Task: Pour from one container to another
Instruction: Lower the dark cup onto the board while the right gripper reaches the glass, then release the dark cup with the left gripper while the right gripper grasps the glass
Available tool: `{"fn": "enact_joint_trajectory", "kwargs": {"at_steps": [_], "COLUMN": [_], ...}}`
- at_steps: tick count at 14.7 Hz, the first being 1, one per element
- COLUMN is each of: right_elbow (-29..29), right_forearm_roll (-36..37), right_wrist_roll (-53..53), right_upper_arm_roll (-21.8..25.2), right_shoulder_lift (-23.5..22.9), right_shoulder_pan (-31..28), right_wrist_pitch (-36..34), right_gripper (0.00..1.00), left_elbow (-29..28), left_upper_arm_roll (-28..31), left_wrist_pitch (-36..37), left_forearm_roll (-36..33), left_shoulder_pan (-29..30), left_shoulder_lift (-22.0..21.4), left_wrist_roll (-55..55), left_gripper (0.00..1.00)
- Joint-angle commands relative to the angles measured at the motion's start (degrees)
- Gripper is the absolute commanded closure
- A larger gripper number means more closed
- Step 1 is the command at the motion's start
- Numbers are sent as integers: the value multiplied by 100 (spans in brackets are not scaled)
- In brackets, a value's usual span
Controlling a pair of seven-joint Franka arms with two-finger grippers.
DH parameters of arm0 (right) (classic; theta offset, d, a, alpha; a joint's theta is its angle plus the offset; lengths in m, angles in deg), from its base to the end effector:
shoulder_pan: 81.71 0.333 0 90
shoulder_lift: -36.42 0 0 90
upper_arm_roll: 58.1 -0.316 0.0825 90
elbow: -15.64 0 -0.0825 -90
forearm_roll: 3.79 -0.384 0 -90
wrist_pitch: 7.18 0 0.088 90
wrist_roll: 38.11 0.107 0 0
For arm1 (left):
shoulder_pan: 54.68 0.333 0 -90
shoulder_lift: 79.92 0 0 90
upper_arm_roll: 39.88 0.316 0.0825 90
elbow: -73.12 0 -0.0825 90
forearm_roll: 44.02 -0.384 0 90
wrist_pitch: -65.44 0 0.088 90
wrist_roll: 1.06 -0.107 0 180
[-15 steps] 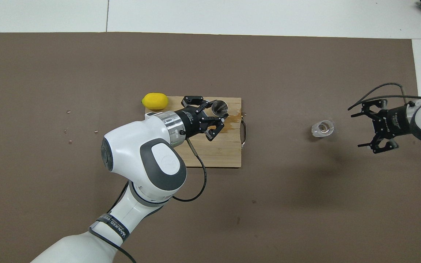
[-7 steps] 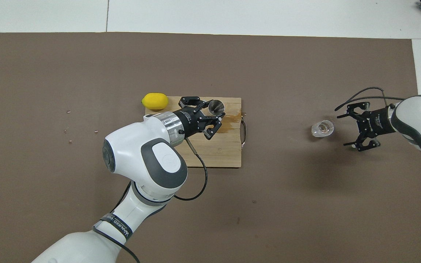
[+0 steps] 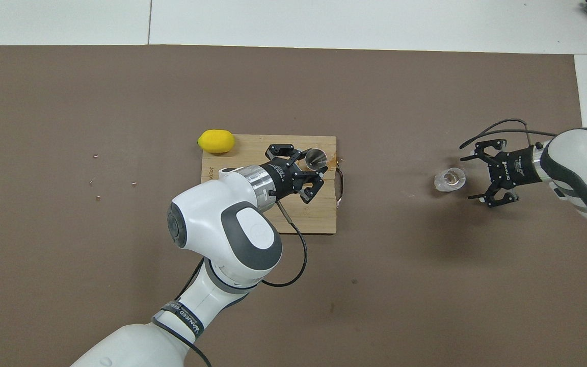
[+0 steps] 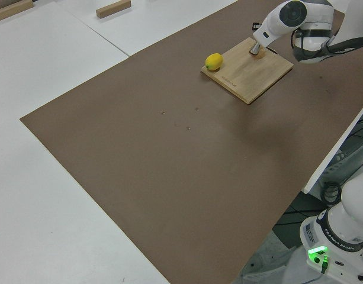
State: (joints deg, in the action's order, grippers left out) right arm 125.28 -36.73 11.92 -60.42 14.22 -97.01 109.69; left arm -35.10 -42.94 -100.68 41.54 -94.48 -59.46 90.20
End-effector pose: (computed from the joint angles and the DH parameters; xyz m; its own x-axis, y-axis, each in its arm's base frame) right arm 0.5916 -0.1063 0.2809 0.1230 -0.8432 -0.5233 -0.9914 -0.1282 -0.0264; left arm 0.5108 -0.3894 0.3493 -0.4334 0.4560 -0.7773 0.8176 0.5617 -0.1263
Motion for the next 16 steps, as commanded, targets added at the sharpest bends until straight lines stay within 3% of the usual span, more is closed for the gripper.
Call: {"fn": "enact_joint_trajectory", "kwargs": {"at_steps": [1, 2, 3, 7, 10, 14, 16], "right_elbow": [118, 145, 171, 259, 347, 347, 365], "right_forearm_roll": [-195, -195, -195, -212, -370, -388, -598], "right_wrist_roll": [-204, -204, -196, -213, -222, -213, -204], "right_upper_arm_roll": [-15, -15, -15, -41, -41, -41, -32], "right_shoulder_lift": [31, 40, 49, 66, 93, 102, 102], "right_shoulder_pan": [-9, 9, 9, 87, 114, 114, 141], "right_wrist_pitch": [46, 47, 47, 64, 143, 143, 187], "right_gripper": [0, 0, 0, 0, 0, 0, 0], "left_elbow": [126, 118, 118, 118, 48, -155, -94], "left_upper_arm_roll": [69, 78, 78, 78, 78, 139, 139], "left_wrist_pitch": [-131, -131, -131, -105, 62, 1228, 1879], "left_forearm_roll": [153, 153, 153, 92, 74, -4, -529], "left_shoulder_pan": [-107, -107, -107, -107, -107, 374, 744], "left_shoulder_lift": [73, 73, 73, 55, -207, -709, -736], "left_wrist_roll": [-47, -47, -56, -91, -161, -353, -442], "left_gripper": [100, 77, 1, 0, 0, 0, 0]}}
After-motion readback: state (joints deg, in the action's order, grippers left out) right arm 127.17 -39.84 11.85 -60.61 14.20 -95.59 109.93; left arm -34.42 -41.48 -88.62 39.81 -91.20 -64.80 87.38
